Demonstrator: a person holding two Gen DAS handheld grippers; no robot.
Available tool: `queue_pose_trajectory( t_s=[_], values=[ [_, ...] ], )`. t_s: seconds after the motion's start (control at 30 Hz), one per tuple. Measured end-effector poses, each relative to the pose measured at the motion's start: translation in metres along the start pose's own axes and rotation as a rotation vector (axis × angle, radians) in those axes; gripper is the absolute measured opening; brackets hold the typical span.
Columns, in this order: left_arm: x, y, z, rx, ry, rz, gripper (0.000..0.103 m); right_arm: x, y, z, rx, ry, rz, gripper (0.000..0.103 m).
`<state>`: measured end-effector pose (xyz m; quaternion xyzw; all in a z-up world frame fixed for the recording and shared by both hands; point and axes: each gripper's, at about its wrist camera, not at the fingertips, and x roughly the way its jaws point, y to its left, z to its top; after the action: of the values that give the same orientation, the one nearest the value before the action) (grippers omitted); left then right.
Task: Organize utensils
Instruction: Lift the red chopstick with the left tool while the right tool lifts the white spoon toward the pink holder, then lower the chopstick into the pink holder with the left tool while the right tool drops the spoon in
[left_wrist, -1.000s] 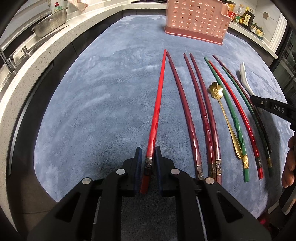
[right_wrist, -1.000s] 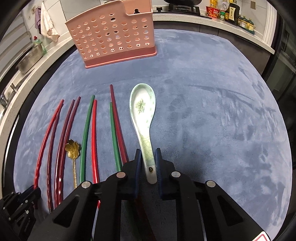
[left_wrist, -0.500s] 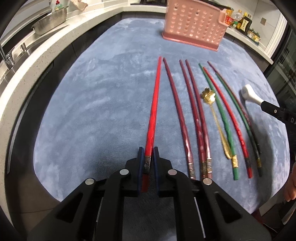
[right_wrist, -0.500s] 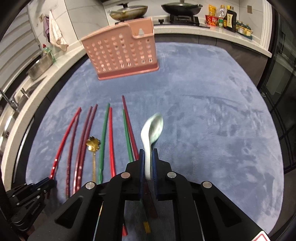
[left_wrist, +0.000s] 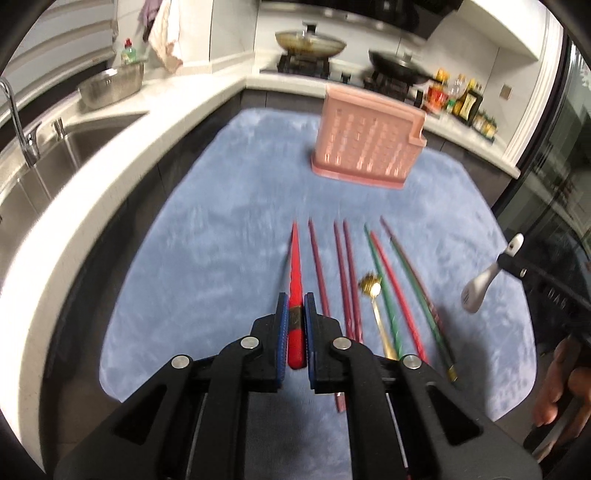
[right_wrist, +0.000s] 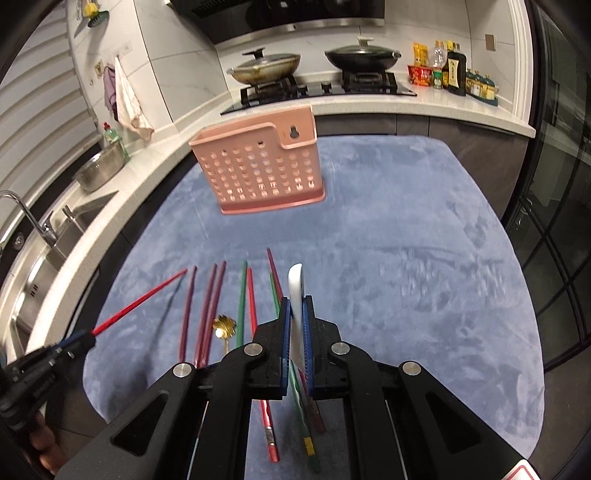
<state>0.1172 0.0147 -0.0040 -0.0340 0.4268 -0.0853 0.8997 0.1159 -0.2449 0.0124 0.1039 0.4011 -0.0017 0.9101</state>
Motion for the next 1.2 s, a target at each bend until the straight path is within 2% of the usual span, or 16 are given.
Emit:
queue_pose_trajectory(
  t_s=[0.2,0.43,0.67,0.83,1.03,1.2],
  values=[
    [-0.022,0.003,0.039,0.001,-0.094,0.007,0.007,-0.007,0.0,0.02,0.002,-0.035,0.016,0.006],
    [-0.026,0.004,0.098,-0.003,-0.174,0.025,0.007,-0.007,0.0,0.054,-0.003,-0.082,0.037,0.006],
    [-0.039,-0.012,0.166,0.017,-0.297,0.001,0.007,0.006,-0.008,0.114,0.036,-0.131,0.11,0.006],
    [-0.054,-0.025,0.218,0.004,-0.39,-0.063,0.007,0.023,-0.019,0.159,0.103,-0.155,0.182,0.006],
    [-0.056,-0.046,0.269,0.013,-0.502,-0.092,0.007,0.053,-0.027,0.211,0.165,-0.191,0.241,0.006],
    [-0.03,-0.055,0.285,0.01,-0.492,-0.087,0.007,0.08,-0.029,0.23,0.185,-0.187,0.263,0.006]
  ],
)
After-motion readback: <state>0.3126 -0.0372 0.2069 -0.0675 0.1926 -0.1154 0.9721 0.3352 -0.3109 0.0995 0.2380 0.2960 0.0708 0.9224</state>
